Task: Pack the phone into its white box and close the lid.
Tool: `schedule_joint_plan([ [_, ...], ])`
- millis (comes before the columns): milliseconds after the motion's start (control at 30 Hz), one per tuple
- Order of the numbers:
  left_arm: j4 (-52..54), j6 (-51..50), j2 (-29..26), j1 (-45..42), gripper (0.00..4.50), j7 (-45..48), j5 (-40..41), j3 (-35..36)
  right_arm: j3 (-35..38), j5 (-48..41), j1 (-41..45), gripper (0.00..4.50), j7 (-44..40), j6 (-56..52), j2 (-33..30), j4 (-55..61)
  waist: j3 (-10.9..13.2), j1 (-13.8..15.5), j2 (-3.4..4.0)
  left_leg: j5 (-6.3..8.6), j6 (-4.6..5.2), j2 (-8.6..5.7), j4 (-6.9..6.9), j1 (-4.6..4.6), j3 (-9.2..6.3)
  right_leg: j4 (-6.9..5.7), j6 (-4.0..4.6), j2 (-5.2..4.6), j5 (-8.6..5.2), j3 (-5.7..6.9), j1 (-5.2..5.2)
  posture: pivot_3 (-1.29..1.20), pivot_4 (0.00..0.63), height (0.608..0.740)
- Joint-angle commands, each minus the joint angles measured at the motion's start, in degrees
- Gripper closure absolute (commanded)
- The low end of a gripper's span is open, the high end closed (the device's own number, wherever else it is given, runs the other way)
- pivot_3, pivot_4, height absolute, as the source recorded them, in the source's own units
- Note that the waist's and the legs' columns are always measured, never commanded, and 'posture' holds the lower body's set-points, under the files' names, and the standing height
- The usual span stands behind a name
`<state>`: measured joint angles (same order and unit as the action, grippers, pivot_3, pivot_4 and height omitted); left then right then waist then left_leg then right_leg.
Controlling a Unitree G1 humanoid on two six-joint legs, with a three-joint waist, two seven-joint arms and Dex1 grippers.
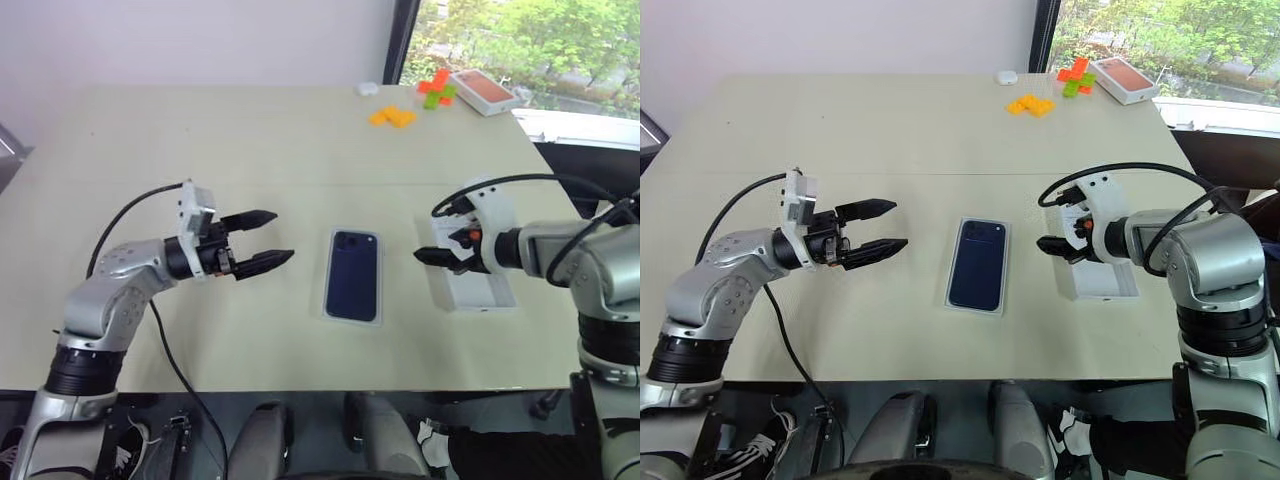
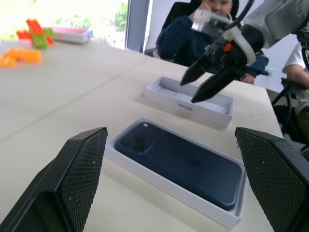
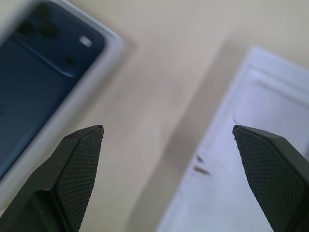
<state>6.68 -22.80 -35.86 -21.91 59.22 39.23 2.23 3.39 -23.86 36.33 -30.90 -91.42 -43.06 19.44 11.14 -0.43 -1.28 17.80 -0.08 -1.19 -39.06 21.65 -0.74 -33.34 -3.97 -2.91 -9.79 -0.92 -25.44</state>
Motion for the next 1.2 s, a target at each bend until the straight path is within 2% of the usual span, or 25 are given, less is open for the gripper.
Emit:
schedule_joint_plan([
  [33, 1.1, 2.5, 0.4, 1.1, 0.04, 1.3, -0.8, 1.4, 1.2, -0.6, 0.4, 0.0, 3.8, -1.1, 0.7, -1.1, 0.0, -0.2, -0.01, 0.03, 0.05, 0.0, 0.0, 0.0, 0.03, 0.01, -0.02, 0.0, 0.0, -0.02, 0.0, 0.0, 0.15, 0.74],
  [100, 2.0, 2.8, 0.6, 2.1, 0.04, 1.5, -1.3, 1.1, -0.8, 0.4, 0.9, 0.0, 5.6, -1.1, 0.1, -2.1, 0.0, -0.4, 0.0, 0.08, 0.14, 0.01, 0.0, -0.02, 0.13, 0.02, -0.05, 0.0, 0.02, -0.08, -0.02, 0.0, 0.15, 0.74],
  [267, 3.9, 3.0, 0.9, 3.9, 0.04, 1.0, -1.7, 1.3, -2.5, -1.7, 2.2, 0.0, 10.0, -1.1, 4.3, -6.1, 0.0, -0.4, 0.0, 0.1, 0.18, 0.05, 0.0, -0.06, 0.22, 0.0, -0.21, 0.05, 0.11, -0.19, -0.04, 0.0, 0.15, 0.74],
  [667, 6.7, 1.8, 1.7, 6.0, 0.04, -1.0, -1.2, 2.0, -2.1, -2.8, 3.8, 0.0, 17.2, -1.1, 5.9, -12.6, 0.0, -0.3, 0.0, 0.1, 0.18, 0.06, -0.02, -0.09, 0.25, -0.02, -0.23, 0.09, 0.12, -0.22, -0.01, 0.0, 0.15, 0.74],
  [767, 6.3, 2.0, 2.1, 5.7, 0.0, -1.3, -1.6, 1.8, -1.6, -4.0, 3.4, 0.86, 18.6, -1.1, 5.9, -12.6, 0.0, -0.3, 0.0, 0.11, 0.19, 0.07, -0.02, -0.1, 0.25, -0.02, -0.23, 0.1, 0.12, -0.22, -0.01, 0.0, 0.15, 0.74],
  [1000, 5.6, 1.7, 2.7, 4.5, 0.0, -1.8, -1.6, 1.9, -1.0, -9.3, 2.8, 4.32, 23.3, -1.1, 5.2, -11.7, 0.0, -0.4, 0.0, 0.1, 0.19, 0.09, -0.02, -0.13, 0.25, -0.06, -0.23, 0.13, 0.12, -0.22, 0.0, 0.0, 0.15, 0.74],
  [1167, 5.2, 1.7, 2.7, 4.4, 0.0, -2.0, -1.9, 1.8, 0.0, -13.3, 3.4, 4.42, 27.1, -1.1, 6.0, -11.8, 0.0, -0.5, 0.0, 0.1, 0.19, 0.11, -0.03, -0.14, 0.26, -0.06, -0.24, 0.16, 0.12, -0.23, 0.01, 0.0, 0.15, 0.74],
  [1200, 5.1, 1.2, 2.7, 4.5, 0.0, -2.3, -1.6, 2.1, 2.1, -15.6, 4.5, 4.42, 27.9, -1.1, 7.8, -12.7, 0.0, -0.5, 0.0, 0.11, 0.19, 0.12, -0.03, -0.14, 0.26, -0.06, -0.24, 0.17, 0.12, -0.23, 0.0, 0.0, 0.15, 0.74],
])
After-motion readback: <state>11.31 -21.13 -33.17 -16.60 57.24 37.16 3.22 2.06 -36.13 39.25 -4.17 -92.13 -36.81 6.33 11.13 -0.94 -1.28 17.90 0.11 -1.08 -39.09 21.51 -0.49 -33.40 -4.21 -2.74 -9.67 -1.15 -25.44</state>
